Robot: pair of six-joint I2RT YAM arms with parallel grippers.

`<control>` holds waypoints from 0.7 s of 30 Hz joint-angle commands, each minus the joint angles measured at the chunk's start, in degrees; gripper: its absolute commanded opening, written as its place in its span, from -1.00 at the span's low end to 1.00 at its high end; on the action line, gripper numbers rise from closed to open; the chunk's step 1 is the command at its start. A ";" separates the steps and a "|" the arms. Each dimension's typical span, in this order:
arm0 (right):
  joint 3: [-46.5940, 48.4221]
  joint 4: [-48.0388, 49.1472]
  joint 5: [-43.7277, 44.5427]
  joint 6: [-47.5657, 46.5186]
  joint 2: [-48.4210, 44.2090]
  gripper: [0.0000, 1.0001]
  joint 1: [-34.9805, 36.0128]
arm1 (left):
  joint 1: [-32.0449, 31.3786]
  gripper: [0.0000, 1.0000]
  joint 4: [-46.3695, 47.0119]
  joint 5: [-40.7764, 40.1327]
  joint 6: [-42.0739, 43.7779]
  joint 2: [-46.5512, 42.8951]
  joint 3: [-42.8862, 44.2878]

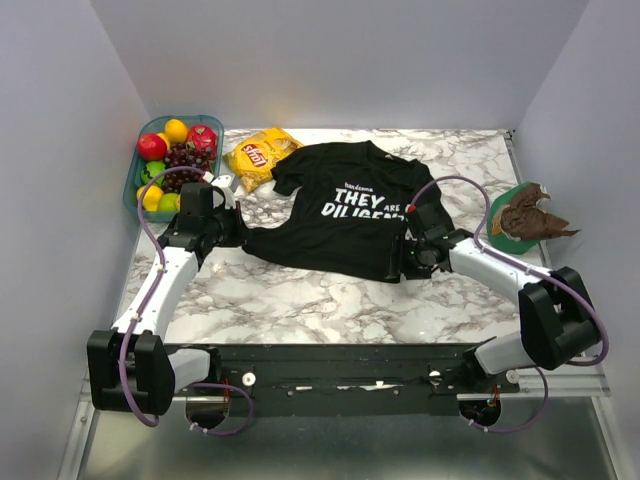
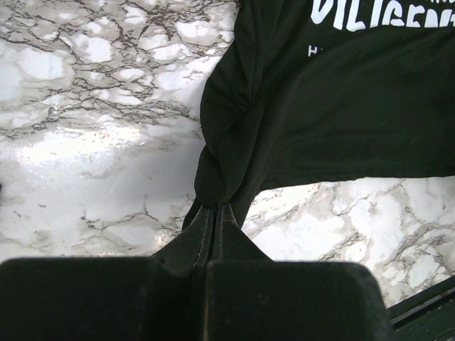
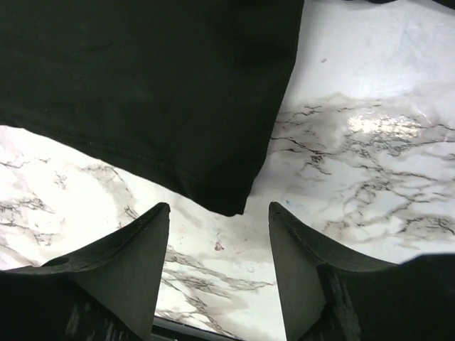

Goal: Pin the brooch onto the clothing

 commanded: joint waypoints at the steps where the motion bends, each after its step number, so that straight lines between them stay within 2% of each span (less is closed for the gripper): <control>1: 0.32 2.81 1.61 3.47 2.49 0.29 0.76 | 0.34 -1.00 -0.77 -0.26 0.85 0.13 0.73; 10: 0.50 3.78 2.50 5.05 4.86 0.21 2.34 | 0.34 -1.00 -0.86 -0.35 1.02 0.04 0.73; 13: 0.06 4.65 1.01 5.93 4.95 0.01 2.61 | 0.34 -1.00 -0.86 -0.44 1.02 0.04 0.73; 15: -0.73 5.18 0.48 6.55 4.51 -0.20 2.61 | 0.42 -1.00 -0.86 -0.44 0.94 0.04 0.73; 16: -0.91 5.53 0.65 6.64 4.08 -0.33 2.61 | 0.34 -1.00 -0.86 -0.44 1.02 -0.13 0.82; 17: -0.91 5.45 1.17 6.90 3.64 -0.68 2.61 | 0.34 -1.00 -0.77 -0.44 1.02 -0.22 0.82; 19: -0.21 5.19 3.19 6.99 1.44 -0.96 2.61 | 0.34 -1.00 -0.16 -0.44 0.76 -0.66 1.17; 21: 1.45 3.08 5.29 6.03 -1.71 -0.99 2.61 | 0.34 -1.00 0.98 -1.22 -0.46 -1.54 1.87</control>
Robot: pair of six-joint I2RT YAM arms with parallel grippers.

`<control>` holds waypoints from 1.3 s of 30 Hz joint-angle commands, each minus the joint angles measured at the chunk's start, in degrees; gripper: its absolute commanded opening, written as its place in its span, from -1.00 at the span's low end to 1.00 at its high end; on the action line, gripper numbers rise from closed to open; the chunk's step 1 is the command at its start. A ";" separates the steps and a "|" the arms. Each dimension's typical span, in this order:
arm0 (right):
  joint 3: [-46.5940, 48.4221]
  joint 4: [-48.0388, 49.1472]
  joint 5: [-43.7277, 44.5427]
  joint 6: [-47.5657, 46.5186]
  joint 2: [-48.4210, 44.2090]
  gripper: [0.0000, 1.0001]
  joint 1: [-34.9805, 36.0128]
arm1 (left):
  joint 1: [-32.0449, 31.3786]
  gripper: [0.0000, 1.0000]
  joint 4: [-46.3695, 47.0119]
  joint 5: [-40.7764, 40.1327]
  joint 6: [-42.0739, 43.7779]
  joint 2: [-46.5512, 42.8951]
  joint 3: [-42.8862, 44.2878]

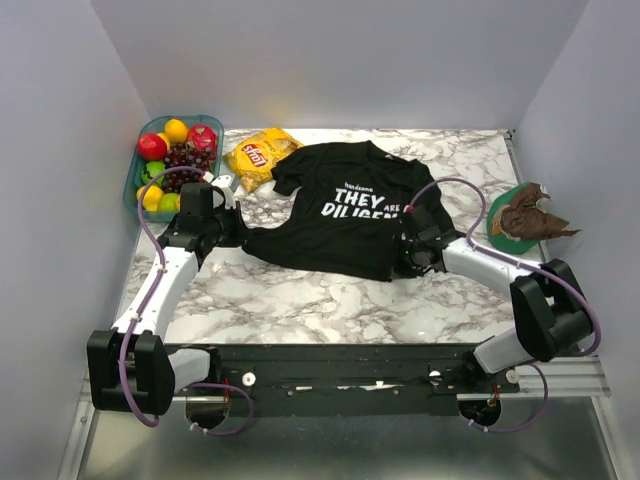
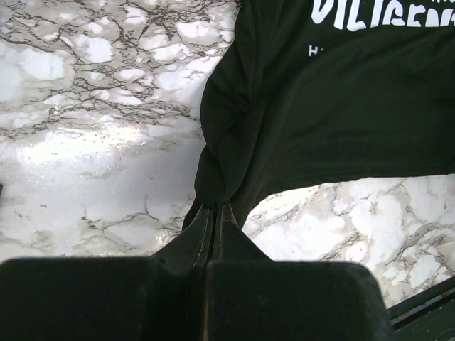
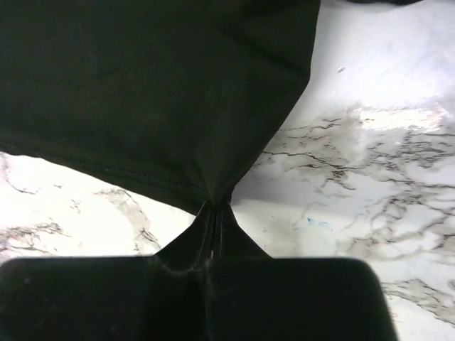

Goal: Pin the brooch onto the clothing

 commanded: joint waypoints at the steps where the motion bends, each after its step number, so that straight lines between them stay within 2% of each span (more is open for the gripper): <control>1: 4.33 -1.75 6.04 -0.62 -6.38 -0.99 0.42 | 0.34 -1.00 1.18 -1.42 -1.19 -1.98 3.35; 4: 9.44 -6.23 12.53 -3.60 -12.60 -0.99 0.42 | 0.34 -1.00 3.99 -2.56 -3.64 -5.13 6.87; 7: 17.70 -8.35 18.95 -9.48 -18.58 -0.99 0.42 | 0.34 -1.00 9.43 -7.03 -3.83 -9.35 11.17; 10: 27.89 -9.76 23.19 -15.64 -22.20 -0.99 0.42 | 0.34 -1.00 14.79 -7.14 -3.92 -12.43 16.96; 12: 34.73 -9.06 22.94 -20.30 -25.19 -0.99 0.42 | 0.34 -1.00 18.91 -6.00 -4.62 -14.27 19.88; 18: 47.24 -2.82 11.70 -31.82 -30.02 -0.99 0.42 | 0.34 -1.00 30.09 -1.26 -5.85 -18.85 28.67; 22: 57.15 -0.62 6.51 -33.14 -30.91 -0.99 0.42 | 0.34 -1.00 28.70 0.86 -6.46 -18.33 39.01; 28: 63.07 -0.36 3.95 -33.67 -32.23 -0.99 0.42 | 0.34 -1.00 28.25 2.79 -9.45 -17.63 45.64; 32: 64.39 -0.18 12.53 -35.16 -28.65 -0.99 0.42 | 0.34 -1.00 29.13 2.96 -11.30 -15.00 45.12; 36: 63.34 -0.27 18.62 -37.19 -21.63 -0.99 0.25 | 0.34 -1.00 27.13 2.09 -11.04 -6.59 43.45; 39: 62.28 -0.53 13.91 -34.21 -14.95 -0.99 -3.52 | 0.34 -1.00 26.15 1.21 -10.60 0.80 43.27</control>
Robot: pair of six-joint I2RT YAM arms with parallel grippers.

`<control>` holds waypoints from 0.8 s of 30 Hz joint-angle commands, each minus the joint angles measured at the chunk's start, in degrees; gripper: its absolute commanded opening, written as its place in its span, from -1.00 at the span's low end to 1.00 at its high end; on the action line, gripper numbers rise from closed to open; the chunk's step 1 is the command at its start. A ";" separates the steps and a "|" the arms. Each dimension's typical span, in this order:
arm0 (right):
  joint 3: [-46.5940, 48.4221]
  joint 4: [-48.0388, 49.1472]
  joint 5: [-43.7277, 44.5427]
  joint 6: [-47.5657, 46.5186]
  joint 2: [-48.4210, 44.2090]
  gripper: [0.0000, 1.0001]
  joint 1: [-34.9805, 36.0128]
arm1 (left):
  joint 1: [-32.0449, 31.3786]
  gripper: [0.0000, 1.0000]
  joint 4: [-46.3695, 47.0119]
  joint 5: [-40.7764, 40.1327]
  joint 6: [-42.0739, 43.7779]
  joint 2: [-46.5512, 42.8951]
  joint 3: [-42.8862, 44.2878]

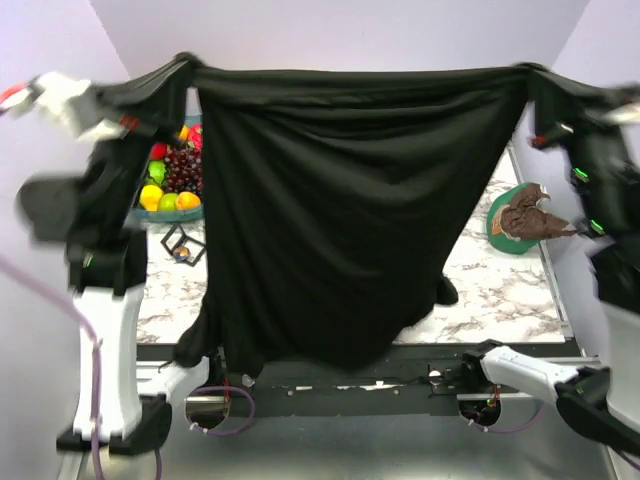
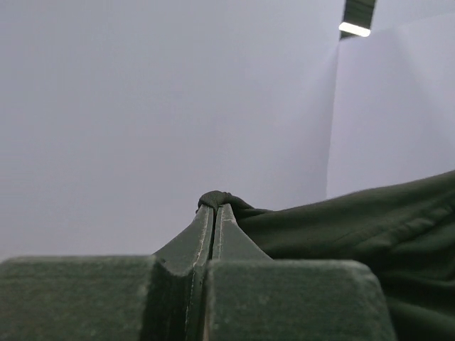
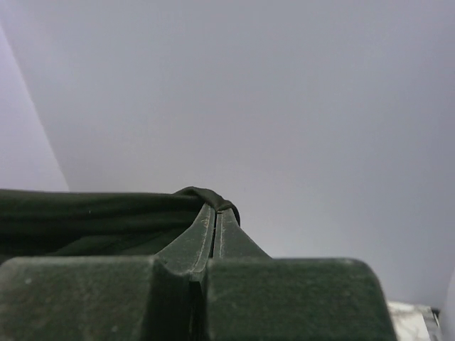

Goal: Pin the brooch onto the clothing

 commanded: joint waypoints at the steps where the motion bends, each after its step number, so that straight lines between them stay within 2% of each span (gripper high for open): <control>1: -2.04 -1.36 -1.82 1.14 11.72 -0.99 -6.45 | 0.42 -1.00 -3.38 -1.33 -0.06 13.56 -1.56; 2: -1.52 -1.36 -5.67 4.45 13.48 -0.99 -8.05 | 0.51 -1.00 -3.38 -1.24 -0.06 15.50 -1.04; 6: 6.37 -0.13 -9.66 4.22 24.37 -0.99 -13.15 | 0.42 -1.00 -0.33 1.74 0.81 27.78 3.97; 9: 19.02 -0.13 -14.40 4.84 32.72 -0.99 -15.79 | 0.42 -1.00 -1.34 4.03 1.70 35.26 12.47; 11: 25.78 -0.04 -15.72 3.88 37.37 -0.99 -16.67 | 0.42 -1.00 -2.50 6.05 1.00 38.01 21.62; 12: 31.21 -0.04 -15.82 3.35 38.53 -0.99 -16.85 | 0.42 -1.00 -1.89 6.58 0.30 39.67 24.00; 14: 34.77 0.57 -15.38 2.03 39.07 -0.99 -16.94 | 0.42 -1.00 -0.92 7.46 -1.54 40.39 29.36; 16: 32.52 1.62 -14.94 1.85 36.97 -0.99 -17.12 | 0.42 -1.00 -1.62 8.43 -1.91 40.39 32.79; 18: 26.47 4.52 -14.85 0.28 30.94 -0.99 -17.12 | 0.42 -1.00 -1.36 9.48 -2.96 37.43 31.68; 20: 14.53 6.98 -13.98 -0.43 25.65 -0.99 -17.12 | 0.34 -1.00 0.47 10.18 -3.40 33.64 23.44; 21: 10.91 7.08 -13.28 -0.78 20.75 -0.99 -17.12 | 0.34 -1.00 3.01 10.36 -3.92 28.93 19.66; 22: 2.61 6.99 -12.40 -1.05 18.27 -0.99 -17.12 | 0.25 -1.00 4.17 10.28 -4.02 26.44 11.45; 24: -6.22 7.52 -8.10 -1.40 12.56 -0.99 -17.12 | 0.25 -1.00 6.10 10.19 -4.54 18.65 2.97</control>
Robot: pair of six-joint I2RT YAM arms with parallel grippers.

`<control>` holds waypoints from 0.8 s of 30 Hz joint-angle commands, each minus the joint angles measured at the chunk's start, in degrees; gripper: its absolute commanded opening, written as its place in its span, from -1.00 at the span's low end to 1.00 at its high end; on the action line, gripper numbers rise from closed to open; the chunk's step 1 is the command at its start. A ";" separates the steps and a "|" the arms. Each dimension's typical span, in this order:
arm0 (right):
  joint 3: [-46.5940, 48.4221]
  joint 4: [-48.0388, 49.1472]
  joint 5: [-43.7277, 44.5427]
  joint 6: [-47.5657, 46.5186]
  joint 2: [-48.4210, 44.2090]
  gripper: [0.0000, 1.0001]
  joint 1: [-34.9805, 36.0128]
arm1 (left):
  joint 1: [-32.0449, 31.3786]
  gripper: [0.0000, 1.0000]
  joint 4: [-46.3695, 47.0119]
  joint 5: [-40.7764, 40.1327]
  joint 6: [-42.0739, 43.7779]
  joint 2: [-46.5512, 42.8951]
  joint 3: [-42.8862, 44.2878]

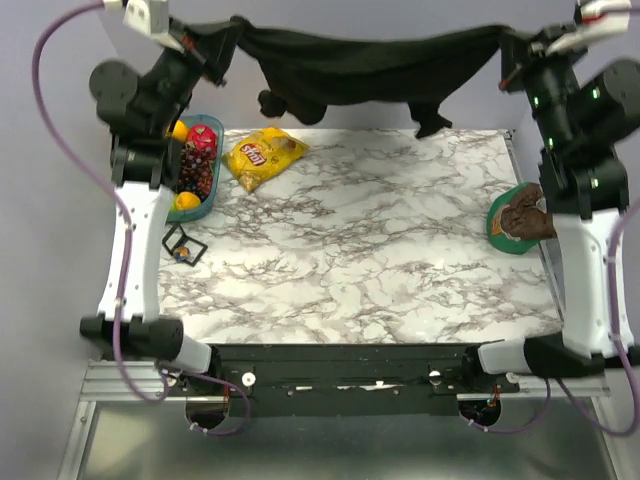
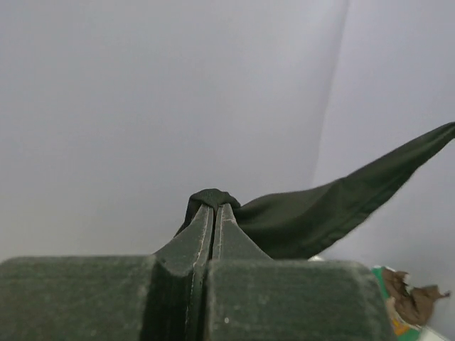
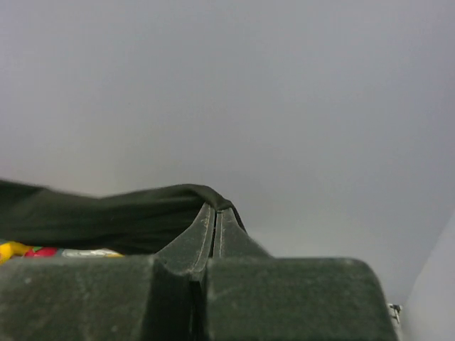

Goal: Pin the brooch onto the clothing

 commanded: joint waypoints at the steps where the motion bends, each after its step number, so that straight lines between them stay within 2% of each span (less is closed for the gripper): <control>1: -19.83 2.97 6.36 -2.25 -13.37 -0.99 -0.29 | 0.08 -1.00 6.48 2.36 -2.57 -14.11 -23.98; 2: -28.24 2.71 9.24 -1.99 -16.38 -0.99 -0.20 | -0.36 -1.00 6.83 2.28 -2.93 -16.92 -28.77; 5: -39.89 -2.45 13.56 2.38 -25.62 -0.99 -0.20 | -1.24 -1.00 4.47 -1.49 -5.55 -27.65 -47.75; 6: -45.93 -5.00 15.06 7.36 -27.47 -0.99 -0.20 | -1.33 -1.00 2.03 -2.81 -6.53 -33.16 -52.41; 7: -48.25 -7.90 16.29 10.63 -29.23 -0.99 -0.28 | -1.51 -1.00 0.87 -4.39 -7.75 -35.91 -61.60; 8: -50.88 -13.67 16.65 13.54 -32.20 -0.99 -0.29 | -1.68 -1.00 -0.10 -4.84 -9.77 -38.72 -65.95; 9: -55.70 -16.16 15.79 18.70 -33.88 -0.99 -0.20 | -1.95 -1.00 -2.80 -5.71 -11.62 -43.97 -69.91; 10: -59.22 -18.28 14.91 21.36 -35.47 -0.99 -0.20 | -2.04 -1.00 -4.57 -7.03 -13.55 -46.54 -76.74; 11: -62.65 -19.08 11.85 23.56 -38.70 -0.99 -0.28 | -2.12 -1.00 -6.33 -6.87 -15.31 -48.83 -79.42; 12: -65.65 -18.91 9.82 25.50 -39.78 -0.91 -0.29 | -2.21 -0.51 -10.18 -4.78 -16.63 -52.34 -81.44; 14: -71.12 -22.66 5.87 27.01 -40.40 -0.61 -0.20 | -2.21 0.22 -16.51 -2.74 -16.73 -55.08 -83.48; 15: -71.73 -24.34 5.06 28.14 -39.88 -0.25 -0.20 | -2.21 0.85 -18.98 -2.39 -16.56 -57.62 -83.40; 16: -72.35 -25.93 4.44 28.59 -39.62 0.14 -0.28 | -2.21 0.98 -22.22 -2.12 -15.95 -58.86 -83.05; 17: -72.44 -27.42 3.66 29.12 -39.61 0.41 -0.29 | -2.21 0.98 -23.73 -2.29 -15.51 -59.92 -81.31; 18: -72.53 -27.61 3.47 29.12 -39.70 0.80 -0.29 | -2.21 0.98 -24.79 -3.16 -15.15 -61.32 -80.42; 20: -72.44 -26.39 3.38 28.86 -40.58 0.92 -0.20 | -2.21 0.97 -26.56 -4.31 -13.05 -61.51 -77.79; 24: -71.30 -23.05 4.79 27.11 -40.85 0.93 -0.29 | -2.21 0.97 -25.51 -4.84 -10.23 -56.87 -75.75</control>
